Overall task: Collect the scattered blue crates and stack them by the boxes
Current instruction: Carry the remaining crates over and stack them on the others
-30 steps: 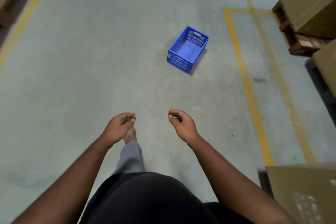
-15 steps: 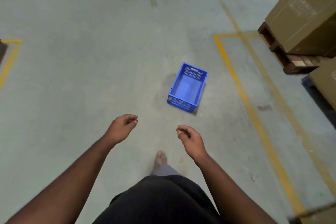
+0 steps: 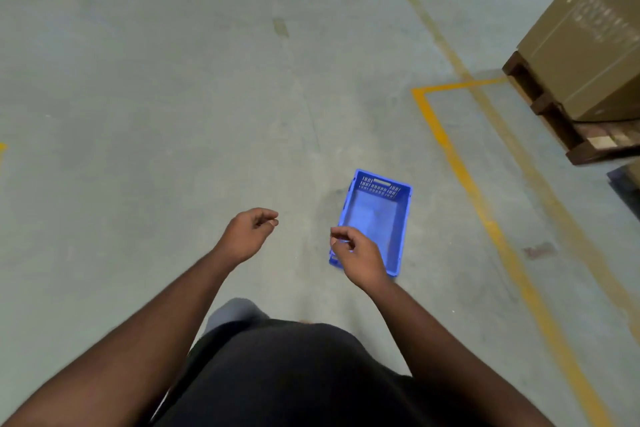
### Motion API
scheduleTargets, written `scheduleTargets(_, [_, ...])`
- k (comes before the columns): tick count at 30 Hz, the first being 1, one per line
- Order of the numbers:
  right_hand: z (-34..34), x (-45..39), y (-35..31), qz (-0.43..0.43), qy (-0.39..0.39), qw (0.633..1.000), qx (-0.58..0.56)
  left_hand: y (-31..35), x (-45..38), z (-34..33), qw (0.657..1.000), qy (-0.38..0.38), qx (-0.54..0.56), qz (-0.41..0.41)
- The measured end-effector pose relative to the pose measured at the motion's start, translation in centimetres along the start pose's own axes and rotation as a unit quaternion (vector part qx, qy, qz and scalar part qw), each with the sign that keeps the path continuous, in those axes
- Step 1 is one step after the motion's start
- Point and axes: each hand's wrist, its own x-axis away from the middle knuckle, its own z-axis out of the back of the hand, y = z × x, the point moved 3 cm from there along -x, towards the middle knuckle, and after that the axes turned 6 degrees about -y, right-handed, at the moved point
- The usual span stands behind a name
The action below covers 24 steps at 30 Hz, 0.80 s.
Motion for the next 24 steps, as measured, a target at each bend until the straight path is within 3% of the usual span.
scheduleTargets(4, [0.1, -4.9, -2.4, 0.007, -0.017, 0.999, 0.038, 2.6, -6.6, 1.4, 1.000, -0.016, -0.012, -0.008])
scheduleTargets(6, [-0.1, -14.4, -2.5, -0.041, 0.046, 0.998, 0.007, 4.2, -18.7, 3.5, 0.995, -0.091, -0.045, -0.003])
scheduleTargets(10, [0.1, -17.4, -2.6, -0.072, 0.093, 0.993, -0.018, 5.3, -24.5, 4.9, 0.990, -0.118, -0.076, -0.015])
scheduleTargets(15, [1.8, -21.0, -5.3, -0.143, 0.198, 0.969, -0.025, 9.6, -35.3, 4.5, 0.942, -0.264, -0.206, -0.020])
scheduleTargets(24, [6.0, -22.4, -4.0, -0.238, 0.368, 0.888, -0.143, 18.5, -44.7, -6.1, 0.864, -0.421, -0.264, -0.075])
